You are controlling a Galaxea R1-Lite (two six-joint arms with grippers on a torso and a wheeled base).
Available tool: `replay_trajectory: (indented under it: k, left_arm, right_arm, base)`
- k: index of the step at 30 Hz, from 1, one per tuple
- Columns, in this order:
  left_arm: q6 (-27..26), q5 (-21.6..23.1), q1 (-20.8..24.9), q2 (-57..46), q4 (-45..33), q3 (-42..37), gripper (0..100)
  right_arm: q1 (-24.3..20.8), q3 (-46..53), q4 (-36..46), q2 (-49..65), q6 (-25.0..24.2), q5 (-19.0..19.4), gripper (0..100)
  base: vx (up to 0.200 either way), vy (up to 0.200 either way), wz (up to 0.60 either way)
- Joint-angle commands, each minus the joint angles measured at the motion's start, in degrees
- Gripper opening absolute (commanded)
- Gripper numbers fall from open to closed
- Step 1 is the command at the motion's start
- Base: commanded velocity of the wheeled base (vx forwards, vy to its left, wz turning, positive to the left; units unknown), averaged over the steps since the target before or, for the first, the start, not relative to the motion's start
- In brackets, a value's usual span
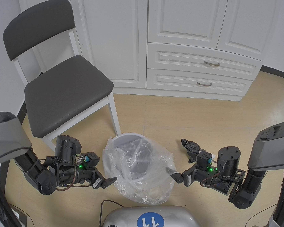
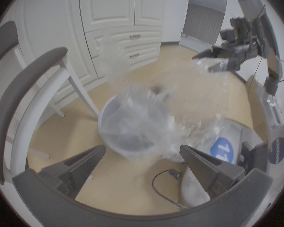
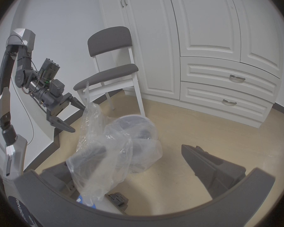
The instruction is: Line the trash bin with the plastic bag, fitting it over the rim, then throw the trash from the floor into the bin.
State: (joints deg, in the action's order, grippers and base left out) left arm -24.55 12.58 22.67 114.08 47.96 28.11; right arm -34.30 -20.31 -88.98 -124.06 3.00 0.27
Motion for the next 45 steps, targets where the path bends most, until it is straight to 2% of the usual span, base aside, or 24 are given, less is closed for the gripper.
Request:
replay_trajectory:
  k: [1, 5, 9, 14, 16, 18, 20, 22, 24, 27, 29, 35, 39, 40, 41, 44, 45]
  left_arm:
    - [-2.69, -3.88, -4.13, 9.49, 0.03, 3.27, 100]
    - [1.0, -9.07, -4.48, 14.5, 1.0, 7.4, 100]
    - [3.55, -10.38, -5.62, 15.21, 1.79, 8.54, 100]
    - [3.55, -7.57, -7.21, 11.34, 1.09, 7.31, 100]
    - [3.99, -0.98, -7.29, 6.42, 0.38, 4.67, 100]
    - [4.07, 3.33, -6.94, 3.34, -0.5, 3.35, 100]
    - [4.42, 5.17, -6.06, 1.15, -1.64, 3.0, 100]
    - [5.39, 5.17, -4.66, 0.79, -2.08, 3.18, 100]
    - [10.49, 4.47, -0.97, 1.67, -1.38, 3.79, 100]
    - [14.36, 2.36, 0.97, 4.4, -1.29, 5.73, 100]
    - [14.97, 0.25, 1.85, 6.33, -1.11, 6.61, 100]
    - [15.06, -1.42, 3.6, 9.85, 1.0, 7.13, 100]
    - [14.88, -6.87, 4.4, 11.87, 2.05, 8.1, 100]
    - [14.88, -10.38, 4.84, 13.01, 2.4, 8.8, 100]
    - [14.8, -10.82, 4.92, 13.19, 2.49, 8.89, 100]
    - [13.57, -16.98, 4.66, 13.89, 3.02, 8.98, 100]
    - [13.21, -17.5, 4.57, 13.8, 3.02, 8.98, 100]
  right_arm:
    - [-1.03, 0.01, -1.02, -3.99, 0.25, 0.0, 100]
    - [-1.47, 0.09, -1.02, -5.22, 0.34, 0.0, 100]
    - [-1.38, 0.45, -1.02, -5.49, 0.6, -0.09, 100]
    - [-1.47, 0.8, -1.02, -5.22, 0.6, 0.0, 100]
    - [-1.56, 0.8, -1.02, -5.14, 0.6, 0.0, 100]
    - [-1.56, 0.71, -1.02, -5.14, 0.6, 0.0, 100]
    - [-1.56, 0.71, -1.02, -5.22, 0.6, 0.08, 100]
    - [-1.56, 0.71, -1.02, -5.22, 0.6, 0.0, 100]
    - [-1.56, 0.71, -1.02, -5.22, 0.6, 0.08, 100]
    - [-1.56, 0.71, -1.02, -5.22, 0.6, 0.08, 100]
    - [-1.56, 0.62, -1.02, -5.31, 0.6, 0.08, 100]
    - [-1.56, 0.53, -1.02, -5.58, 0.6, 0.08, 100]
    - [-1.56, 0.62, -1.02, -5.49, 0.6, 0.08, 100]
    - [-1.56, 0.62, -1.02, -5.49, 0.6, 0.08, 100]
    - [-1.56, 0.62, -1.02, -5.49, 0.6, 0.08, 100]
    - [-1.56, 0.89, -1.02, -5.4, 0.6, 0.08, 100]
    - [-1.56, 0.89, -1.02, -5.4, 0.6, 0.08, 100]
  base:
    - [0.0, 0.0, 0.0]
    - [0.0, 0.0, 0.0]
    - [0.0, 0.0, 0.0]
    - [0.0, 0.0, 0.0]
    - [0.0, 0.0, 0.0]
    - [0.0, 0.0, 0.0]
    - [0.0, 0.0, 0.0]
    - [0.0, 0.0, 0.0]
    - [0.0, 0.0, 0.0]
    - [0.0, 0.0, 0.0]
    - [0.0, 0.0, 0.0]
    - [0.0, 0.0, 0.0]
    - [0.0, 0.0, 0.0]
    - [0.0, 0.0, 0.0]
    - [0.0, 0.0, 0.0]
    - [0.0, 0.0, 0.0]
    - [0.0, 0.0, 0.0]
